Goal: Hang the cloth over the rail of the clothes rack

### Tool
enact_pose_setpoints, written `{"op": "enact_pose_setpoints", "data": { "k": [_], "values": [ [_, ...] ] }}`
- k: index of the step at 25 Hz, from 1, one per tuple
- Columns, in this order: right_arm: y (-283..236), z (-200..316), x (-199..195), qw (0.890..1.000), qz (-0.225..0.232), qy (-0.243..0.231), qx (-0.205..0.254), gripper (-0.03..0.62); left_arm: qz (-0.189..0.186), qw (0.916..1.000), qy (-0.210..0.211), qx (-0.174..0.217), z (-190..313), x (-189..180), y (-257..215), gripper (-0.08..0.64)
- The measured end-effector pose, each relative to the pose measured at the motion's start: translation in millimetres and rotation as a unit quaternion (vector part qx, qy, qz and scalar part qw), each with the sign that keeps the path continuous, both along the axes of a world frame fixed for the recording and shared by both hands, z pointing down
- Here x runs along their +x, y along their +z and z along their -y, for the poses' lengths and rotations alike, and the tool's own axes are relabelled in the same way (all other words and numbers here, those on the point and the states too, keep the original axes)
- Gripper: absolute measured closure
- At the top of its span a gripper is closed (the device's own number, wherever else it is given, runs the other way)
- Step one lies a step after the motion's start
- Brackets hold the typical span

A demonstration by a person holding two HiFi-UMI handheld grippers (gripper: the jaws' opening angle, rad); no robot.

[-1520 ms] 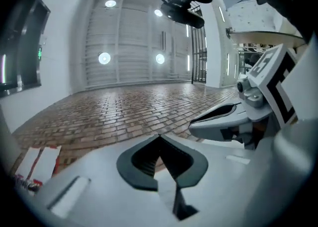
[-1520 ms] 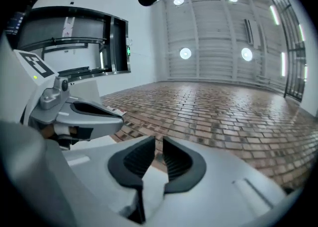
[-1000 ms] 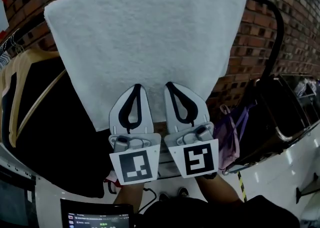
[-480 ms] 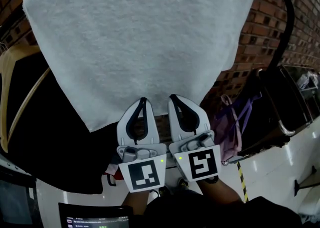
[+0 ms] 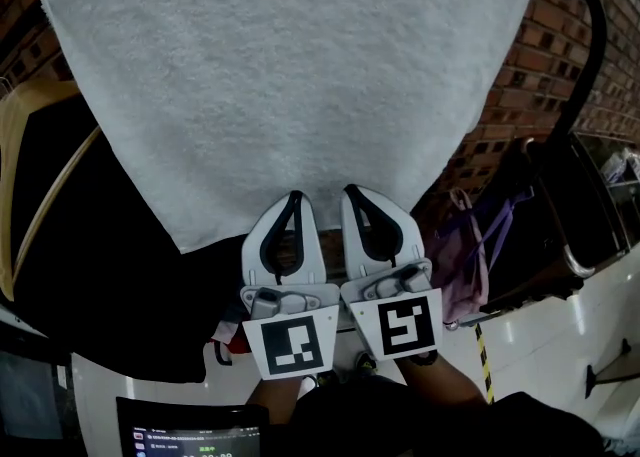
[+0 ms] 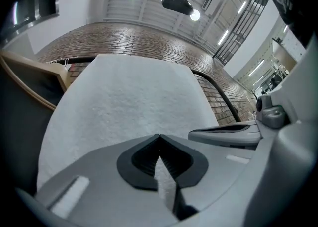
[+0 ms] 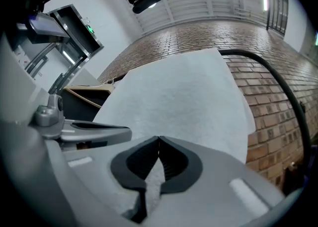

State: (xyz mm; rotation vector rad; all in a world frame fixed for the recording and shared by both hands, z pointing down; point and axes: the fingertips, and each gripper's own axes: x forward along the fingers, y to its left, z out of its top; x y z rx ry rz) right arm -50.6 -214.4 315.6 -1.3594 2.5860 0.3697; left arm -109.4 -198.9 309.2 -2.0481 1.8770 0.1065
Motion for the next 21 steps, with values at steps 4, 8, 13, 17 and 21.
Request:
{"op": "enact_pose_setpoints", "data": {
  "k": [4,8,13,17,21],
  "values": [
    [1.0,2.4,-2.2,1.0,0.002,0.001,-0.001,0.587,0.001,1.0,-0.002,-0.003,2.4,-3.0,1.6,0.554],
    [3.2,5.5,-3.8,1.0,0.002,0.0,0.0,0.588,-0.002,1.0,-0.003,-0.004,5.6,-5.0,4.2,0.554],
    [3.5,5.9,-5.7,1.0,0.003,0.0,-0.002,0.587,0.0,1.0,-0.005,-0.005,5.7,-7.1,4.3,0.554],
    [5.2,7.7,-4.9,1.0,0.003,-0.001,-0.003,0.588,0.0,1.0,-0.006,-0.006,7.5,-6.3,5.9,0.554],
    [6.3,10.6,-4.6,1.0,0.003,-0.004,-0.002,0.588,-0.002,0.9999,-0.008,-0.01,10.7,-5.9,8.0,0.554]
  ]
}}
